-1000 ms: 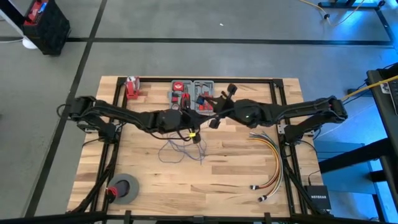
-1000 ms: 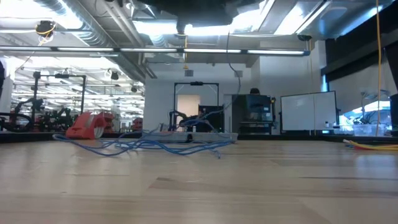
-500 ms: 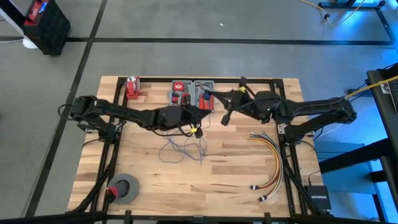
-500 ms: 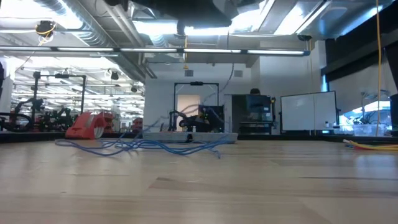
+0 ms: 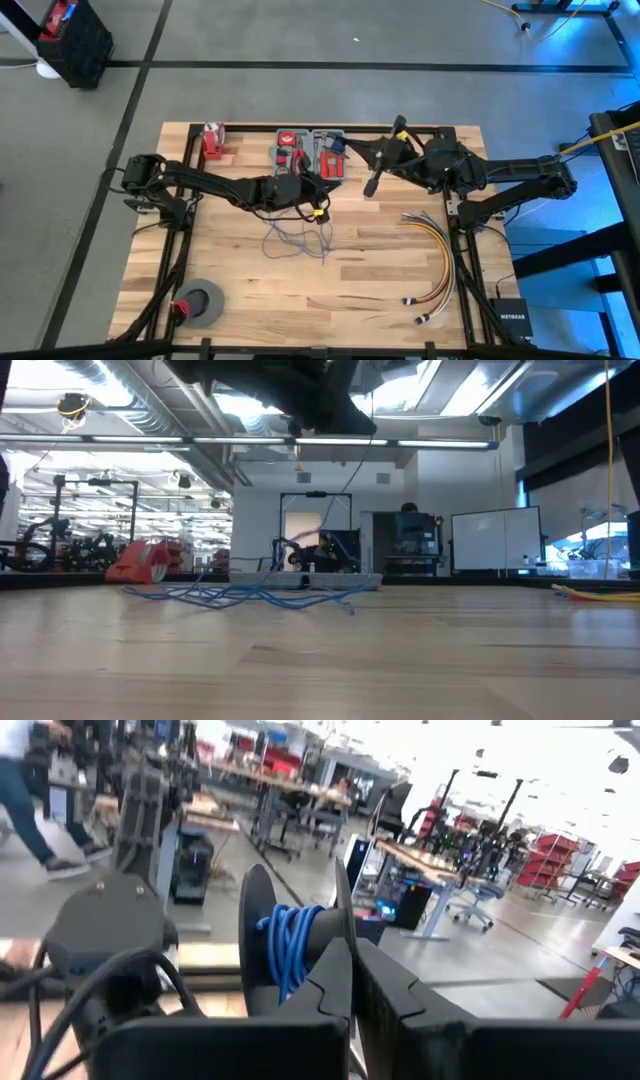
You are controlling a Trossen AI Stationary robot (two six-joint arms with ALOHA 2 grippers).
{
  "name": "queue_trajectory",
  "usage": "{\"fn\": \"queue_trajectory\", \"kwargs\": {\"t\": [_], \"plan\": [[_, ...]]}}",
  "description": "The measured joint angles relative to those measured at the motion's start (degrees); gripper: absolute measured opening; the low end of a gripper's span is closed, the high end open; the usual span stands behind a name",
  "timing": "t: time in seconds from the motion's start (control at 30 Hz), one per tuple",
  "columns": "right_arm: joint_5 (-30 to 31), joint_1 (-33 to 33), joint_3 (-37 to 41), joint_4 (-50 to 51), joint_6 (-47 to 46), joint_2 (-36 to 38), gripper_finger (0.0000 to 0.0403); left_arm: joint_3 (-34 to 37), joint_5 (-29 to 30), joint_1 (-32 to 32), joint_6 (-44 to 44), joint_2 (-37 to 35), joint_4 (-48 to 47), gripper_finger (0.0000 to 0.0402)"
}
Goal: Coil cords
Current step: Coil the blue wire into the black spool
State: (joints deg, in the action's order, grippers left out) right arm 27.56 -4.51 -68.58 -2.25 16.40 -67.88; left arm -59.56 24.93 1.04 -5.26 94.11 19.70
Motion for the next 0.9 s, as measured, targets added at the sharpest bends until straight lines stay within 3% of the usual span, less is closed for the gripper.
{"fn": "queue_trajectory", "kwargs": {"t": [0.1, 0.33, 0.43, 0.63, 0.9], "plan": [[0.1, 0.0, -0.1, 2.6, -0.1, 0.0, 0.0005, 0.1, 1.0, 0.2, -1.6, -1.3, -3.1, 0.0001], [-2.2, 0.0, -0.3, 11.5, -1.3, 0.0, 0.0005, 0.2, 12.5, 0.7, -2.1, -10.6, -20.0, 0.0000], [-3.6, 0.0, -0.3, 15.2, -1.4, -0.8, 0.0005, 0.2, 13.4, -0.1, -0.8, -15.6, -24.5, 0.0000], [-2.9, 0.1, -0.2, 20.3, -2.5, -5.0, 0.0005, 0.2, 11.7, -0.4, -0.3, -23.5, -25.3, 0.0000], [11.0, 0.9, -0.1, 19.0, -0.6, -11.8, 0.0005, 0.1, 1.6, 0.9, 3.9, -24.7, -22.2, 0.0000]]}}
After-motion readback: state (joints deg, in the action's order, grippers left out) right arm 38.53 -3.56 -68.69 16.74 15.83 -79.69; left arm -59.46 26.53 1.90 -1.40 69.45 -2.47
